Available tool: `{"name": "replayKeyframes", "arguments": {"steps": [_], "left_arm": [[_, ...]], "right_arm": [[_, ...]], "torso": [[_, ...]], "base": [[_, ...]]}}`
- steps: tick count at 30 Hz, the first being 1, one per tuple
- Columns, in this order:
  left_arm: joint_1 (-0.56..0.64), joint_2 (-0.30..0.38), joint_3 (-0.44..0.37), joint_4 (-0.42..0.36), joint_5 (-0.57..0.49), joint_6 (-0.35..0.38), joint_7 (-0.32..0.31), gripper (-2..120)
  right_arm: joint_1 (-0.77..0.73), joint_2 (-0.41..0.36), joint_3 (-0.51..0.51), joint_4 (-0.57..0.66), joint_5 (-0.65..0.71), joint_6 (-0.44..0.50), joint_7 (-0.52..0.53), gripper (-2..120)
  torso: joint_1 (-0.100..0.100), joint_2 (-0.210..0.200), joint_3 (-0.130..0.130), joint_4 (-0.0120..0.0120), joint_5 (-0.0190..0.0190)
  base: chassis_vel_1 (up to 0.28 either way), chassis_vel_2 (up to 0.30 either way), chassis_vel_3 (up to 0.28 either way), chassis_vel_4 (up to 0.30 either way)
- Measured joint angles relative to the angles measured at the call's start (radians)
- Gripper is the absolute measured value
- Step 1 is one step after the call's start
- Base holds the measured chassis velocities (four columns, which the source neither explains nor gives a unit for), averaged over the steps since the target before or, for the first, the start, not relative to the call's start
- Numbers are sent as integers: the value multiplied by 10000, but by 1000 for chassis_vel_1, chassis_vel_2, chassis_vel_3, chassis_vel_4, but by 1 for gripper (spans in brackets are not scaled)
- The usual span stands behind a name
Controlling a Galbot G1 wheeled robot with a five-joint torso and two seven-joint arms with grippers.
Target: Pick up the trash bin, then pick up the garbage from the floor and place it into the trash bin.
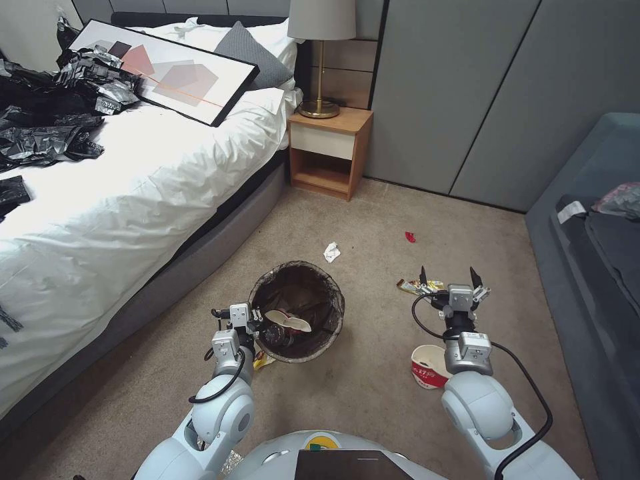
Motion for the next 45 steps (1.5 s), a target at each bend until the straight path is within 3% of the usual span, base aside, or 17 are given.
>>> {"name": "replayKeyframes", "arguments": {"steps": [7, 13, 15, 16, 18, 23, 39, 45], "left_arm": [[17, 0, -5, -1, 1, 0, 1, 3], [25, 0, -10, 1, 6, -5, 4, 3], [52, 5, -28, 1, 12, -9, 6, 3], [52, 5, -28, 1, 12, -9, 6, 3], [60, 34, -39, 0, 12, -13, 7, 3], [34, 97, -41, 10, -2, -18, 7, 3], [-312, 273, 280, 306, -157, -20, 21, 3], [-379, 325, 288, 331, -196, -19, 25, 3]], "right_arm": [[207, -1061, 94, -197, 429, -97, -111, 100], [692, -2396, -91, -871, 1705, -42, -435, 100], [971, -3424, -464, -1318, 2673, 217, -945, 100], [971, -3424, -464, -1318, 2673, 217, -945, 100], [1299, -4299, -1042, -1707, 3235, 533, -1373, 100], [1640, -5225, -1779, -2129, 3724, 840, -1938, 100], [1710, -5934, -2694, -2898, 4155, 194, -2301, 100], [1772, -6057, -3410, -3445, 4043, -79, -3097, 100]], "torso": [[0, 0, 0, 1, 0], [0, 0, 0, 0, 1], [0, 0, 1, 1, 1], [0, 0, 1, 1, 1], [0, 0, 1, 2, -1], [0, 0, 1, 1, -2], [0, 0, 0, -1, -1], [0, 0, 0, 0, -1]], "base": [[0, 0, 0, 0], [0, 0, 0, 0], [0, 0, 0, 0], [0, 0, 0, 0], [0, 0, 0, 0], [0, 0, 0, 0], [0, 0, 0, 0], [0, 0, 0, 0]]}}
